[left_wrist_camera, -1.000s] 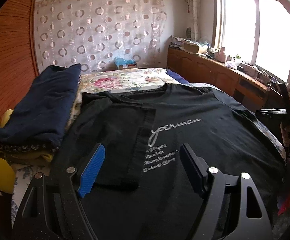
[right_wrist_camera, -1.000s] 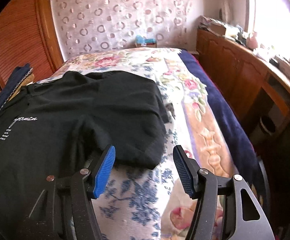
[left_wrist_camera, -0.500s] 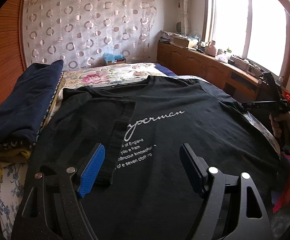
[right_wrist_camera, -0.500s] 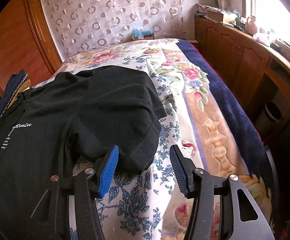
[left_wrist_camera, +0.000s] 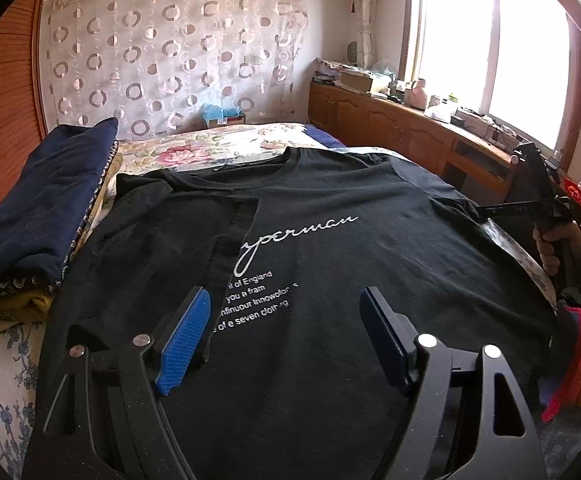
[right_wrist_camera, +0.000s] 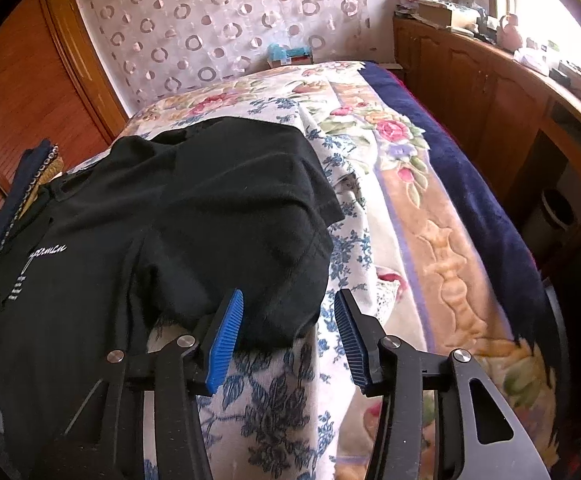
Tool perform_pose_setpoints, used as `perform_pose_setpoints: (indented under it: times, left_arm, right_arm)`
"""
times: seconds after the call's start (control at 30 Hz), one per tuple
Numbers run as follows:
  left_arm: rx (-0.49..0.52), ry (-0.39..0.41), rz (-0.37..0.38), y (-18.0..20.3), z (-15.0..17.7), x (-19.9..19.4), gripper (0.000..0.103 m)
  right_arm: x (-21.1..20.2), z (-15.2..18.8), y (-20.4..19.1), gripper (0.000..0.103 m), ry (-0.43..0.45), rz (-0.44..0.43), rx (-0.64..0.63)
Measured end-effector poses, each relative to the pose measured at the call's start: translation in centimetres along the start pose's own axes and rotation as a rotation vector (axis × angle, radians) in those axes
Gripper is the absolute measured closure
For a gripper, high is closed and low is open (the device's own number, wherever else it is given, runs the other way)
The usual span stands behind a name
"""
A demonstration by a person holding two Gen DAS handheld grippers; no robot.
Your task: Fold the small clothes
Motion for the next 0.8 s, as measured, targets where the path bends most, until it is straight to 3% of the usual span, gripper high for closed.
perform_pose_setpoints:
  times: [0.1,0.27,0.4,0.53,0.7,0.8]
  left_arm:
    - [0.004,0.001,0.005,0.3,-0.1,0.0,0.025]
    - [0.011,-0.001,0.011,0.6,-0.1,0.0,0.025]
    - [0.008,0.000,0.009,0.7,-0.1,0.1,0.025]
    - [0.007,0.003,0.009,0.7,-0.1,0.0,0.025]
    - [0.009,0.005,0.010,0.8,-0.1,-0.1,0.025]
    - [0.008,0.006,0.009,0.8,-0.2,-0.1,0.025]
  right_arm:
    - [-0.4,0.3,0.1,0.055,0.005,-0.004,0.003]
    - [-0.7,0.3,-0.4,0.071,0.011,-0.020,-0.006]
    - [-0.7,0.2,-1.0,0.075,0.012,0.019,-0.066]
    - [-0.6,-0.2,-1.7,0.089,0.012,0.059,-0.136]
    - [-1.1,-2.2,-3.6,0.092,0.084,0.103,-0.213]
    - [-2.2,-3.9,-6.1,0.093,0.155,0.078,-0.242]
Point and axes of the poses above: each gripper's, at about its wrist camera, not at the fingertips, and x roughly the way its jaws point, y to its right, z to its underside, the point moved 5 cm from there along x, roughly the way its jaws point, and after that the axes turned 11 degrees about y, right-handed, at the moved point
